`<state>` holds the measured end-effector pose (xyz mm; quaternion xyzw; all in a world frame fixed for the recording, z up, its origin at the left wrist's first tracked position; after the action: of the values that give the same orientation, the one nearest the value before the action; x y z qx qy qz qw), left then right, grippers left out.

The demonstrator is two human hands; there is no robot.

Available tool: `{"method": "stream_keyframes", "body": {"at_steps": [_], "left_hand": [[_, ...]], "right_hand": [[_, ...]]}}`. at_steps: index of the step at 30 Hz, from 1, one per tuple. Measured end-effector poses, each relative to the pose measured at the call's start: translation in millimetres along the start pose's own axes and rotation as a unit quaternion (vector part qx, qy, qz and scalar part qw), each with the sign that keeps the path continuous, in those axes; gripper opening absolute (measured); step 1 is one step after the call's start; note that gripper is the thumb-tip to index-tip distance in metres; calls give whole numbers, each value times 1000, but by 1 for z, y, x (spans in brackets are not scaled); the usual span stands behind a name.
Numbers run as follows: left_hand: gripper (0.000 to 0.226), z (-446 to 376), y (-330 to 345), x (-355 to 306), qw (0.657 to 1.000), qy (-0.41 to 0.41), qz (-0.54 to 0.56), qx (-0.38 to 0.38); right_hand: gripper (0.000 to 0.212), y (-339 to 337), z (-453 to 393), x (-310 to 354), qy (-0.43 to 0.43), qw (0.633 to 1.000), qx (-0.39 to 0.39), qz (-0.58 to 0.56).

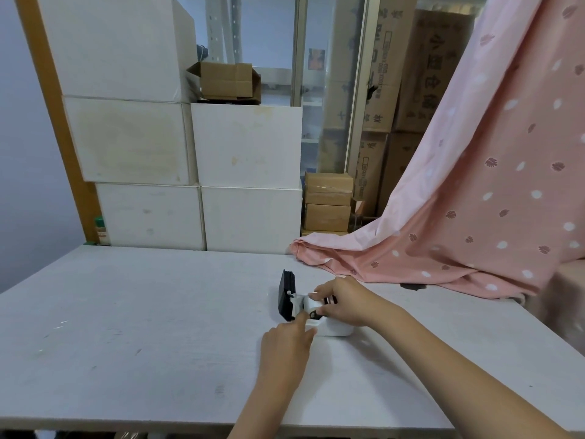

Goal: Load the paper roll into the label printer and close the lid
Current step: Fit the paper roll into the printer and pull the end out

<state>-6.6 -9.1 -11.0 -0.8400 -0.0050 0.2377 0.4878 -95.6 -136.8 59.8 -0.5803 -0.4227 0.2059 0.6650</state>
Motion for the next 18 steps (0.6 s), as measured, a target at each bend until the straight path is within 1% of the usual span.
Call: {"method": "stream_keyframes", "body": {"at_steps": [3, 5, 7, 11, 13, 16, 18], "left_hand": [[39, 1, -4, -3, 1000, 1, 5, -5], [50, 1, -6, -5, 1000, -8, -4, -3], [56, 0, -5, -6, 1000, -10, -22, 12], [57, -1, -2, -6, 999, -8, -34, 32], [57, -1, 0, -5, 999, -9, -32, 33], [57, -1, 2, -4, 999, -3, -27, 28], [55, -1, 3, -4, 1000, 1, -18, 22]], "right_hand": [[44, 0, 2, 0, 4, 1000, 3, 6], [44, 0, 3, 0, 7, 1000, 4, 7], [43, 1, 5, -1, 12, 1000, 3, 0], [44, -2, 10, 1, 27, 999, 1, -33], [40, -3, 11, 2, 32, 999, 0, -40], [27, -4, 9, 7, 62, 993, -41, -89], [33, -6, 2, 8, 97, 986, -86, -102]]}}
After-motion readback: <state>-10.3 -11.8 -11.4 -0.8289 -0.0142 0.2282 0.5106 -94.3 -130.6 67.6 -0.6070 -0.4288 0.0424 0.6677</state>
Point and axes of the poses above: each hand's wrist, its own z-axis away from the middle knuckle, its own y-axis out of the palm, x = y × z, the point moved 3 cm from there along -z, towards the middle knuckle
